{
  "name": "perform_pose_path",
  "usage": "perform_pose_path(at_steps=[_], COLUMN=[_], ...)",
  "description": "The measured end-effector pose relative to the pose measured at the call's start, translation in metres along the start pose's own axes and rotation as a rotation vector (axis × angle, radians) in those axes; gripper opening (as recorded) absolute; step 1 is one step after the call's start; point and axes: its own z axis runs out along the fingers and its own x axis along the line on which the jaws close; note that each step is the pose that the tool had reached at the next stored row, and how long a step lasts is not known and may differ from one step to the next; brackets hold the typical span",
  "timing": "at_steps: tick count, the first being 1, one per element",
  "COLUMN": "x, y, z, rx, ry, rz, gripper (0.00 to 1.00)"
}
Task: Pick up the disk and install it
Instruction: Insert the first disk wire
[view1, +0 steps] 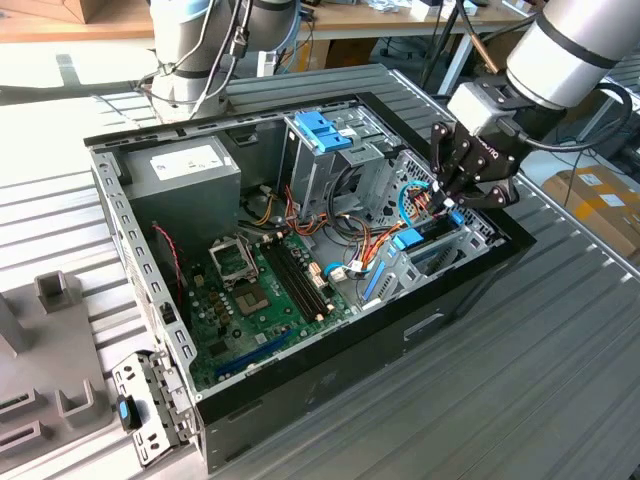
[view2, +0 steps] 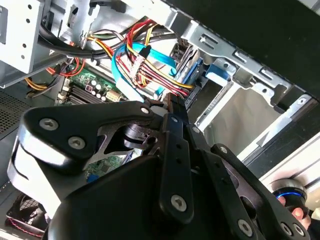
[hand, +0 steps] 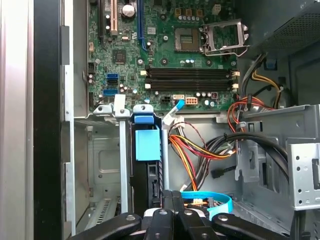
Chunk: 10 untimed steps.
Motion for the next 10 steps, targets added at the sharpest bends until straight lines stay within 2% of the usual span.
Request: perform_pose_path(at_steps=[10], x=[-0.0004], y=[-0.015], z=[-0.0016], rx=[-0.0015], ry=[-0.0001], rz=[0.0], gripper=[0.11])
